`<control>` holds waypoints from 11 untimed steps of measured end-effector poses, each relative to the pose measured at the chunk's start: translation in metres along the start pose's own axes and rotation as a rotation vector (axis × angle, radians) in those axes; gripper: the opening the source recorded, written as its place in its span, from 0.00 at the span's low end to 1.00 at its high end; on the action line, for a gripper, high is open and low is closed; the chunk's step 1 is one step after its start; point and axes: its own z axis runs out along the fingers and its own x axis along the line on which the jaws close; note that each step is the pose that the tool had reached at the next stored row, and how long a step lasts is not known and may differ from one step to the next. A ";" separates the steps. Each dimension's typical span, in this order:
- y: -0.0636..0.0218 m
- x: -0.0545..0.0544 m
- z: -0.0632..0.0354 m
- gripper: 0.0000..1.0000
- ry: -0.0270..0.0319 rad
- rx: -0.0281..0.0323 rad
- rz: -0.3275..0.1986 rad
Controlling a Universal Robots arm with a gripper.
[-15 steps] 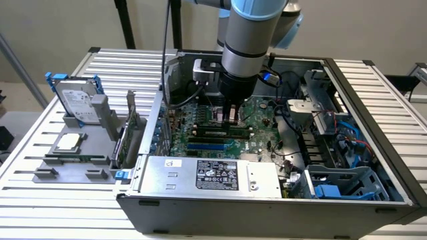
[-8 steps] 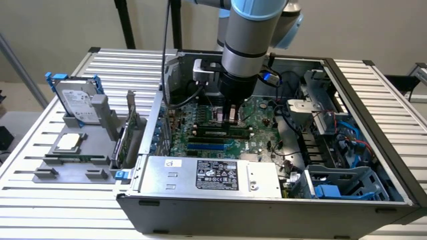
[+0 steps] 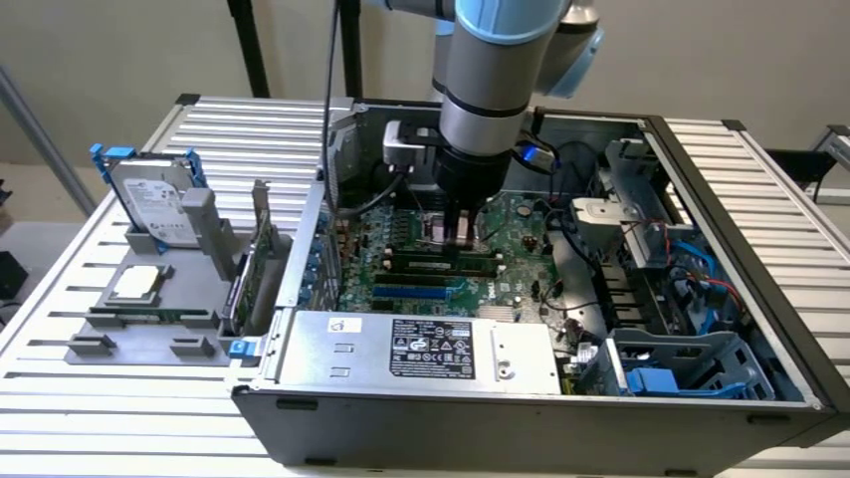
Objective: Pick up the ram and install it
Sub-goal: 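Press down the ram until it locks into place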
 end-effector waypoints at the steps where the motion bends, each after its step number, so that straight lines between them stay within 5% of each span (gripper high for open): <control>1: 0.0009 0.000 0.0013 0.11 0.0003 0.0007 0.000; 8: 0.0033 0.000 0.0094 0.11 0.0012 0.0062 0.000; 11: 0.0038 0.000 -0.0014 0.11 0.0006 0.0064 0.000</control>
